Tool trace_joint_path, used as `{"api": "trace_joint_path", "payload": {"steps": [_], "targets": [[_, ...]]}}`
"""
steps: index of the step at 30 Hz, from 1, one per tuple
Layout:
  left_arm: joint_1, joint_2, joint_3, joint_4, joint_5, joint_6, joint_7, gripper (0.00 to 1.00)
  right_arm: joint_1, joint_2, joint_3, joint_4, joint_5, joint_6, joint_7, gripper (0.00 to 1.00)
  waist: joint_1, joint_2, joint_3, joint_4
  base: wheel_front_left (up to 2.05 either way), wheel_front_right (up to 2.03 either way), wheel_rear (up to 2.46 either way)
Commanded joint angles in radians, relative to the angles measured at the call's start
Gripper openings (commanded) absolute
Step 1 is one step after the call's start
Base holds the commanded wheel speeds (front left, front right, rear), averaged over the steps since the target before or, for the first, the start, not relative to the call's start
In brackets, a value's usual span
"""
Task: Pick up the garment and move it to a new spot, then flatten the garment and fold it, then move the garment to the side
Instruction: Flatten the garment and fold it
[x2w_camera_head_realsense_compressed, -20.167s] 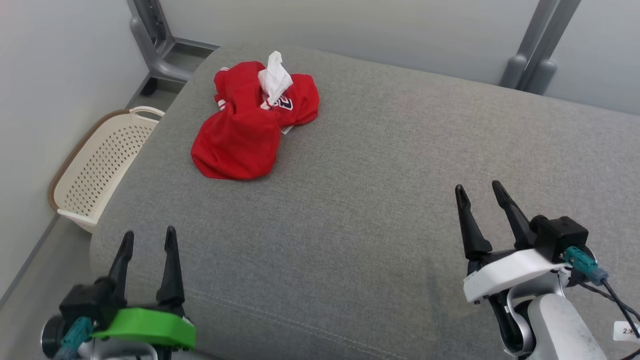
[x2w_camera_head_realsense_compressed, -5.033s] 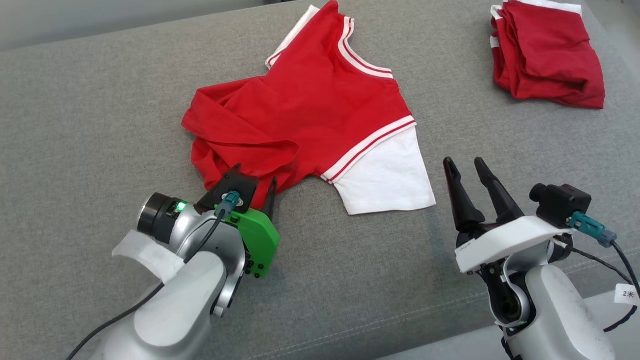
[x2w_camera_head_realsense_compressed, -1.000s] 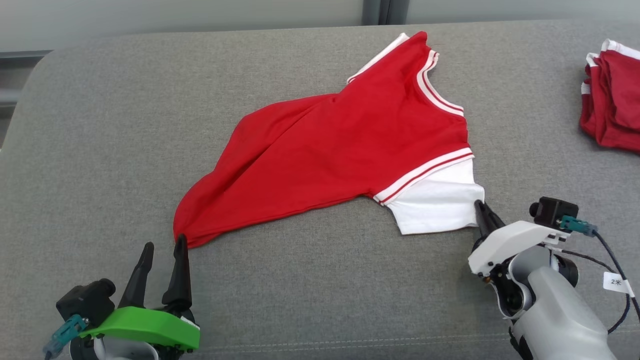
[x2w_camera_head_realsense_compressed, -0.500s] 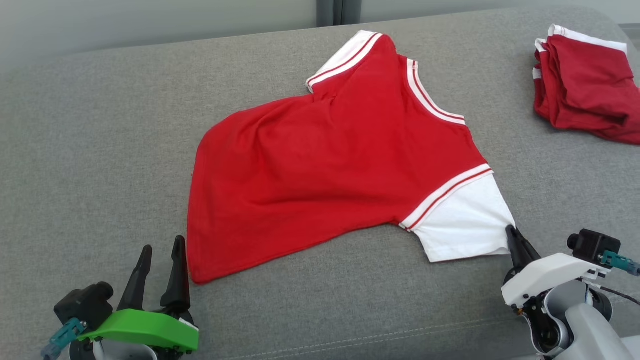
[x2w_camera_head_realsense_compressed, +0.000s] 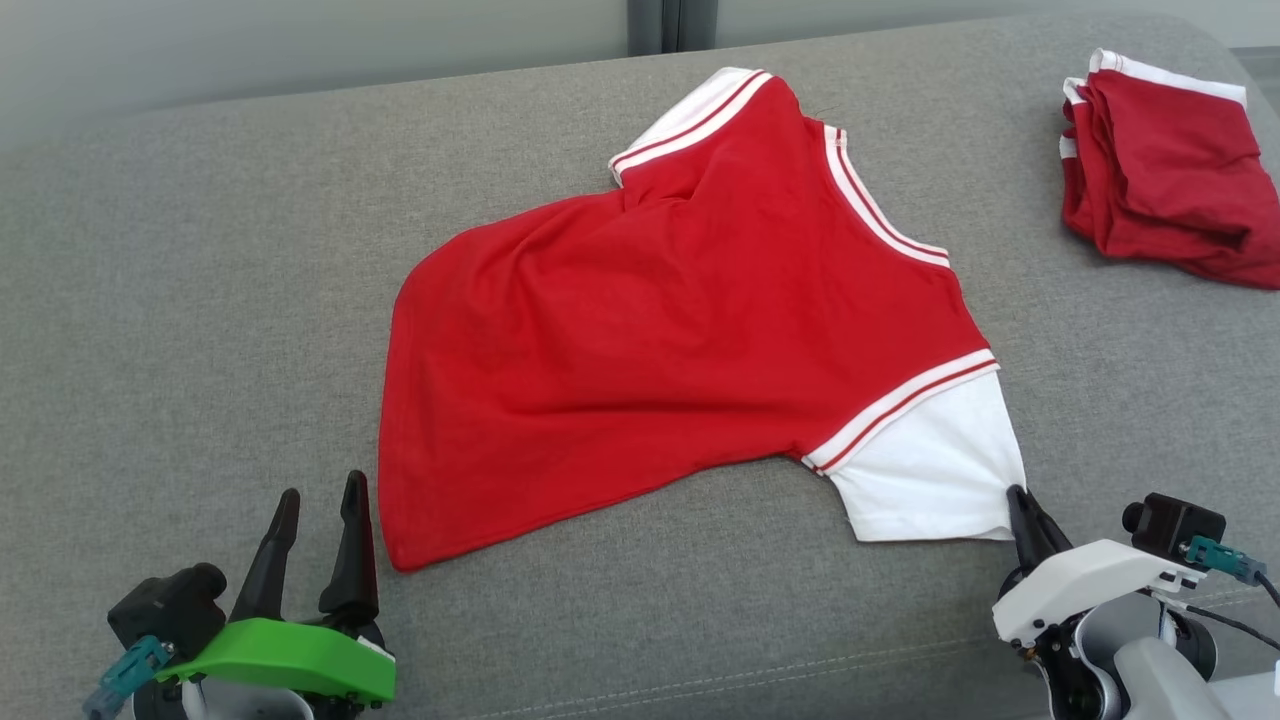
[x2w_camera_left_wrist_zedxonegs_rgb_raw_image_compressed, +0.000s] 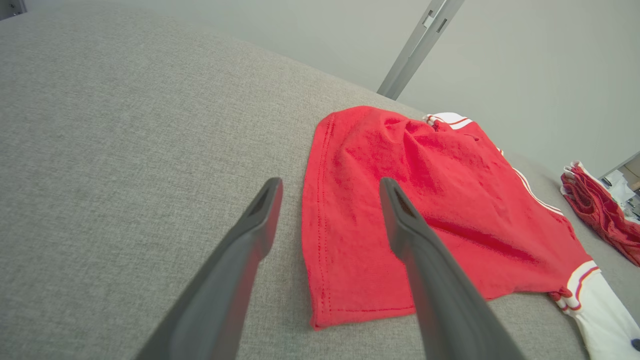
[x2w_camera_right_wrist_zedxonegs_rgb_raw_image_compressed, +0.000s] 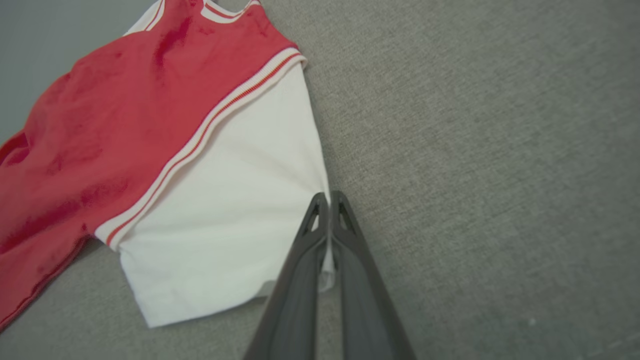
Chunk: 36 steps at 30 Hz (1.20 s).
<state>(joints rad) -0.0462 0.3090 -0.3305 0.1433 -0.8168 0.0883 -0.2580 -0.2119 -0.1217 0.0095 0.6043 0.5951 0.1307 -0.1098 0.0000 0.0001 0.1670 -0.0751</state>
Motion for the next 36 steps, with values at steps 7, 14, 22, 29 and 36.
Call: {"api": "trace_joint_path", "payload": {"steps": [7, 14, 22, 29, 36], "targets": [[0.041, -0.002, 0.016, -0.031, 0.034, 0.017, -0.007, 1.0, -0.025, -0.016, -0.008, -0.039, -0.057, 0.0, -0.056, 1.0, 0.0, -0.0001, -0.039, -0.016, 0.0, 0.0, 0.0], [0.067, -0.001, 0.049, -0.068, 0.077, 0.038, -0.007, 1.0, -0.037, -0.029, -0.014, -0.153, -0.135, 0.0, -0.053, 1.0, 0.0, -0.0001, -0.094, -0.032, 0.0, 0.0, 0.0], [0.112, 0.005, 0.064, -0.1, 0.132, 0.075, -0.007, 1.0, -0.006, 0.0, 0.011, -0.322, -0.224, 0.0, -0.001, 1.0, 0.0, -0.0001, -0.166, -0.032, 0.0, 0.0, 0.0], [0.153, 0.013, 0.074, -0.131, 0.158, 0.099, -0.007, 1.0, 0.034, 0.028, 0.043, -0.423, -0.252, 0.0, 0.031, 1.0, 0.0, -0.0001, -0.189, -0.017, 0.0, 0.0, 0.0], [0.208, 0.025, 0.094, -0.152, 0.18, 0.125, -0.007, 1.0, 0.074, 0.05, 0.09, -0.473, -0.263, 0.0, 0.044, 1.0, 0.0, -0.0001, -0.209, -0.001, 0.0, 0.0, 0.0]]}}
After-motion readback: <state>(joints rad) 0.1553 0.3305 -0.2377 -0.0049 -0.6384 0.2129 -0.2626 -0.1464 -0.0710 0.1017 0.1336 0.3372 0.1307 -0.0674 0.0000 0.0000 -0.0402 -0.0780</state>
